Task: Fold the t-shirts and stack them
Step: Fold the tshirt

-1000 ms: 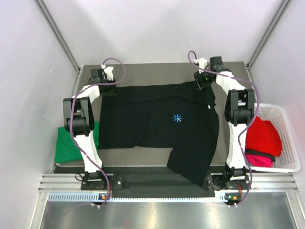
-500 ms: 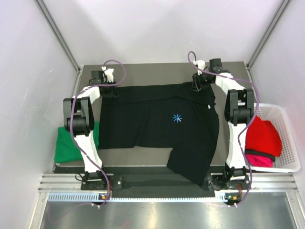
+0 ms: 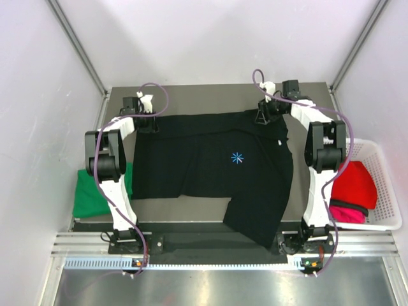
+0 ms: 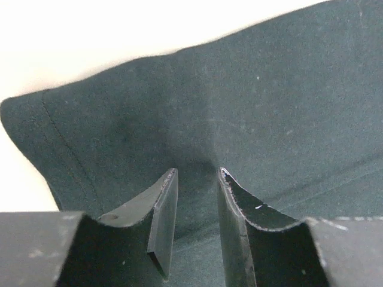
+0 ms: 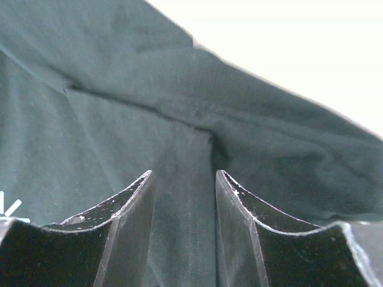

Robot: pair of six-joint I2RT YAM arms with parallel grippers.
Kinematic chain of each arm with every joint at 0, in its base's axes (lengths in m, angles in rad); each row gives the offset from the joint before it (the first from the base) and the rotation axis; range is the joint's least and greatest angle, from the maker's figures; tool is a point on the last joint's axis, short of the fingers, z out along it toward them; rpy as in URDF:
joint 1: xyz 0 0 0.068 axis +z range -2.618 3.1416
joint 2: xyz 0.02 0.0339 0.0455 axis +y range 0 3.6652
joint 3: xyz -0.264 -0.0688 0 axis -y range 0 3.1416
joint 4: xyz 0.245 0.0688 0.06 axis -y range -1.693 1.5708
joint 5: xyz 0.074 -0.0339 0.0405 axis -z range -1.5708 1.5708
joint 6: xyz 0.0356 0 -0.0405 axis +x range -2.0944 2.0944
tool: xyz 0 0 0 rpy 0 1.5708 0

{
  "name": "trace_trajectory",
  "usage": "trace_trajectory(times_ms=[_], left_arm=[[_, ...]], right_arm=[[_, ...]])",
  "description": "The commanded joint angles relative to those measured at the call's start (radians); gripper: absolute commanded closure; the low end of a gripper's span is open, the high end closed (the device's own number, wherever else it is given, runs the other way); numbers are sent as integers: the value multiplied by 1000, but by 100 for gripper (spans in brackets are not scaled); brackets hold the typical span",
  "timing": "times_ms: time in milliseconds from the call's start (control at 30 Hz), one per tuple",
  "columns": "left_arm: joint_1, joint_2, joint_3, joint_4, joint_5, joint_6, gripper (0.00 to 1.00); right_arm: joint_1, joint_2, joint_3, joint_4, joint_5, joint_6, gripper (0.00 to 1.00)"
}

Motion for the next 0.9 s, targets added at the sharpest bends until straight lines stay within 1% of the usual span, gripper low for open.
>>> trace_trajectory(times_ms=[0,167,233,467,667,867], left_arm=[[2,-73,-11,31,24,6,63],[2,-84,-20,34,24,11,63],[0,-84,-22,33,27,8,63],[0,-79,-23,36,26,14,63],[0,-63,-17,39,21,17,63],[0,-56,-13,40,23,12,63]], right_arm=[[2,-108,15,75,-8,-23,55],[2,-122,16,60,-41,-34,55],[2,-104,24,50,-44,-33,55],[2,21,139,-45,-57,-51,55],[5,93,216,-75,-64,-37,56],[7,119,219,-92,-69,-51,57]])
